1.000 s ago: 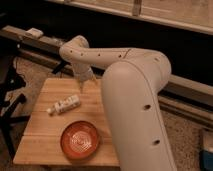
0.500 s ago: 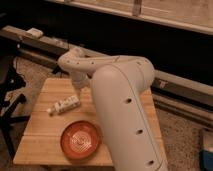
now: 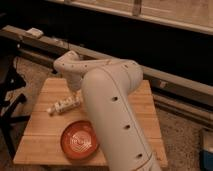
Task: Place the bottle in the ceramic bowl
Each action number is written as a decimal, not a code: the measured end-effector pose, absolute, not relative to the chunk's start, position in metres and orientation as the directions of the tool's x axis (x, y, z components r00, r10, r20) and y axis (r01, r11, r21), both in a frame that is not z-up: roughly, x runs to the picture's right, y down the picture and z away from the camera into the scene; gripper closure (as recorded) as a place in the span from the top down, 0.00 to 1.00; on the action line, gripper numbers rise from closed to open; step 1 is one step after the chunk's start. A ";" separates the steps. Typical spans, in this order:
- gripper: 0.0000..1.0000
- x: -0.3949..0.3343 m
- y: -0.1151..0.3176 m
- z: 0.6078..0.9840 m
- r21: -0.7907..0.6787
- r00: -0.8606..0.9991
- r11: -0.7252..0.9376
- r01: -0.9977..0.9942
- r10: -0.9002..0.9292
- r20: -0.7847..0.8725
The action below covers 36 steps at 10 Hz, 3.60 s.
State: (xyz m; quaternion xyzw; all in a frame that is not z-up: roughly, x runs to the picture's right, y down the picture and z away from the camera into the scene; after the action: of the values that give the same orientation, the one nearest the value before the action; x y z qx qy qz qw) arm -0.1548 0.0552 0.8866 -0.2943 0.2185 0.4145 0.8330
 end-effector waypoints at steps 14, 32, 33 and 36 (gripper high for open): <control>0.65 -0.206 0.092 0.893 -0.285 0.655 0.652 -0.703 0.436 -0.617; 0.65 -0.232 0.034 0.941 -0.152 0.585 0.649 -0.746 0.528 -0.615; 0.65 -0.237 0.029 0.946 -0.151 0.578 0.637 -0.756 0.540 -0.612; 0.65 -0.251 0.015 0.953 -0.149 0.575 0.623 -0.768 0.568 -0.588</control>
State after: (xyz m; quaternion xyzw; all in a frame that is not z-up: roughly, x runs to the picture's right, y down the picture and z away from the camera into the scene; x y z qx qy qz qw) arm -0.2512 0.0147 0.9532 -0.1983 0.2514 0.3862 0.8650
